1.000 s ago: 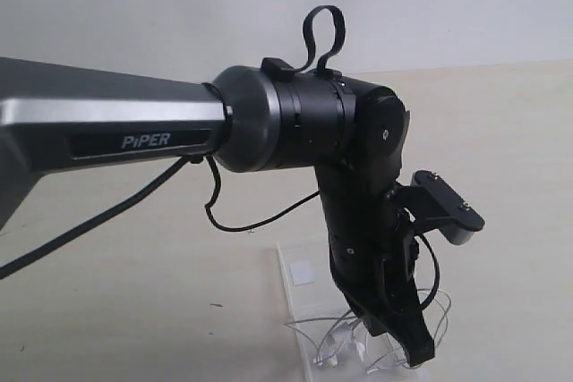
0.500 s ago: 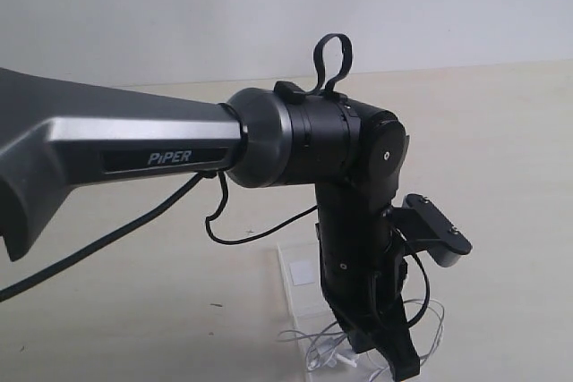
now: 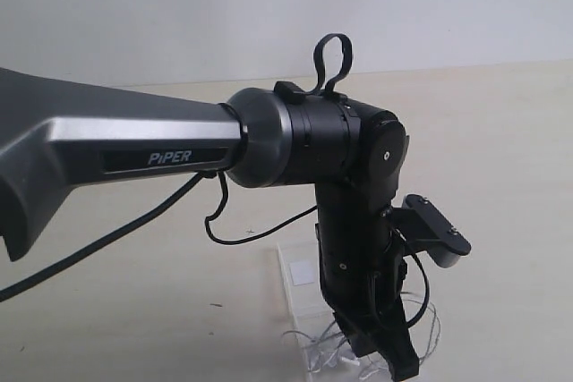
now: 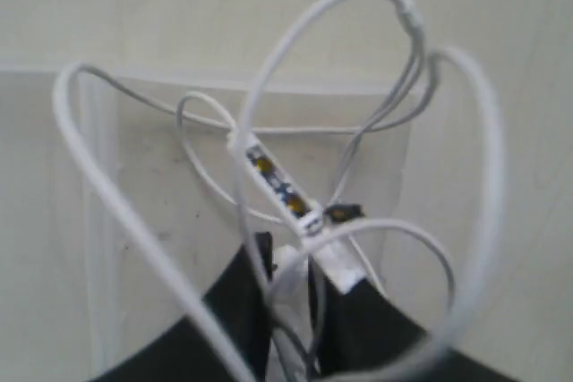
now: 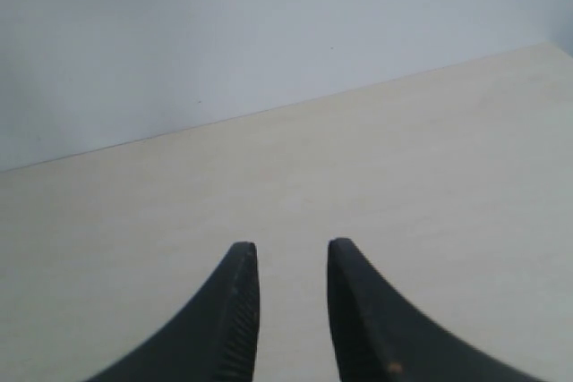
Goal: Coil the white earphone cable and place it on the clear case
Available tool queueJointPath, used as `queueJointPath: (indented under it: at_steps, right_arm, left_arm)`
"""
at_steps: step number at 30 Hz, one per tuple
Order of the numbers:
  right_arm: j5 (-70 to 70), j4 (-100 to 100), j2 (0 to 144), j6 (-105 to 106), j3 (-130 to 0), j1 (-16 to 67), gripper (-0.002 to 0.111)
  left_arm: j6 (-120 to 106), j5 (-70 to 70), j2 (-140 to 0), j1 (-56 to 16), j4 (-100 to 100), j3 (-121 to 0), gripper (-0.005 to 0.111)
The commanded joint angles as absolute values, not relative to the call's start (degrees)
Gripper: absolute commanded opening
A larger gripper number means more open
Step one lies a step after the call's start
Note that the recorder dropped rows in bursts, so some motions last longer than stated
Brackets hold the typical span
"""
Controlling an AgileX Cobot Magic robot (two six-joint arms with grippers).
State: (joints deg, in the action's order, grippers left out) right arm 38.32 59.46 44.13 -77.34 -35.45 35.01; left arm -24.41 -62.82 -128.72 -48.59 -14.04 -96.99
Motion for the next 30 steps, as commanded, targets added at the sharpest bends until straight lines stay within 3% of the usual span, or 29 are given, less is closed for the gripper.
queueJointPath:
  at_steps: [1,3,6,30]
  right_arm:
    - [37.9,59.8,44.1,-76.9,-35.1,34.7,0.027]
    - [37.9,59.8,44.1,-76.9,-35.1,34.7,0.027]
    - [37.7,59.8,44.1,-76.9,-35.1,34.7,0.027]
    - [37.6,59.7,44.1,-76.9,-35.1,34.7,0.027]
  left_arm:
    - [-24.2,-63.3,-128.5,-48.5,-13.7,-97.2,0.039]
    - [-24.2,-63.3,-128.5,-48.5,-13.3,-97.2,0.051]
    - [-23.7,-63.3,-128.5,-48.5,-11.8,-97.2,0.057]
    - [-22.6,-64.5,-125.2,-48.5,-8.3,-97.4,0.056]
